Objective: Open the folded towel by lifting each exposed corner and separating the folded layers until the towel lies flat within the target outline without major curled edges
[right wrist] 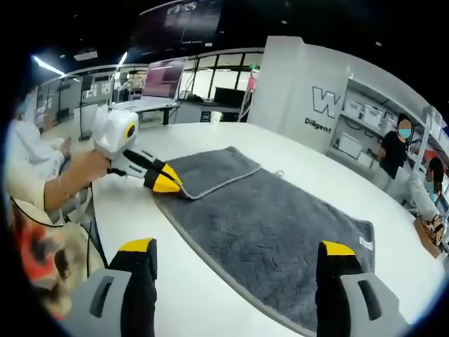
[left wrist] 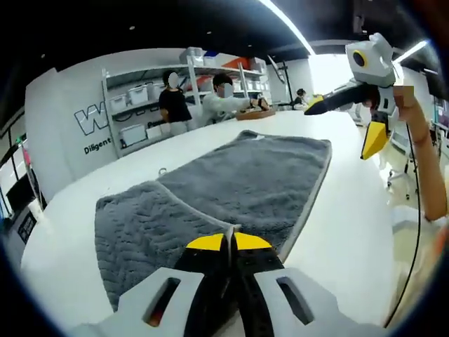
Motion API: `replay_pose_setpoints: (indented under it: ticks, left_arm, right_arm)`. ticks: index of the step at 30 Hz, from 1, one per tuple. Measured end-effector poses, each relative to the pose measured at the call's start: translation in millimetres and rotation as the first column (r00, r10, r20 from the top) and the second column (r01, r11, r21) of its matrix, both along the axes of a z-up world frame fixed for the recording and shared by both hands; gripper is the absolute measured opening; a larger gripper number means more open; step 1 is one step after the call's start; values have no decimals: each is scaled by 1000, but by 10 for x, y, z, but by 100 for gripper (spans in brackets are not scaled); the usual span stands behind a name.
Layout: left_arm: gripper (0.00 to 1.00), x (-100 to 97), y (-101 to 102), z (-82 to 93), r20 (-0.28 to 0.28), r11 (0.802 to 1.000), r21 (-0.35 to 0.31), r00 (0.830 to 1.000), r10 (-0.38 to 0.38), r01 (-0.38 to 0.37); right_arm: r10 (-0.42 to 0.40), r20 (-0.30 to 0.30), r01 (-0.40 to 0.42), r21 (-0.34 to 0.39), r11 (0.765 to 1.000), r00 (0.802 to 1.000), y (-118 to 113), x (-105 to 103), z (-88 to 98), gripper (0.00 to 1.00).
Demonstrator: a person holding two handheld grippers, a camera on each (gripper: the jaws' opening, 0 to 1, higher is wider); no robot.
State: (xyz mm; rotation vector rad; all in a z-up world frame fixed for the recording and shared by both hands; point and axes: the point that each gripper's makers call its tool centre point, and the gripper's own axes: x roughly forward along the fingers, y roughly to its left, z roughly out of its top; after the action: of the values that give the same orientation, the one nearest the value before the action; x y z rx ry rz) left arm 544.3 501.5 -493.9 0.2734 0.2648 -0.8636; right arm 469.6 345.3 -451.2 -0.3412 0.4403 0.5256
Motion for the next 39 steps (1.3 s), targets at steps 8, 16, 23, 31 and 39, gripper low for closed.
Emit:
replay_pose_setpoints:
  ticks: [8, 16, 23, 31, 39]
  left_arm:
    - [2, 180, 340, 191, 1, 992, -85, 995, 97, -96]
    - [2, 298, 809, 303, 7, 967, -147, 977, 212, -209]
    - [2, 371, 1323, 374, 64, 943, -97, 944, 324, -318]
    - [2, 368, 1782, 351, 78, 910, -89, 908, 411, -404]
    - [2, 320, 2063, 220, 84, 890, -48, 886, 456, -454]
  right_arm:
    - [0, 2, 0, -6, 1000, 1000, -21, 7, 13, 94]
    - [3, -8, -3, -18, 1000, 1000, -8, 6, -27, 94]
    - [3, -4, -3, -32, 999, 1000, -17, 20, -19, 94]
    - [14, -24, -15, -47, 999, 1000, 3, 8, -81, 94]
    - [11, -26, -12, -53, 999, 1000, 4, -4, -103, 94]
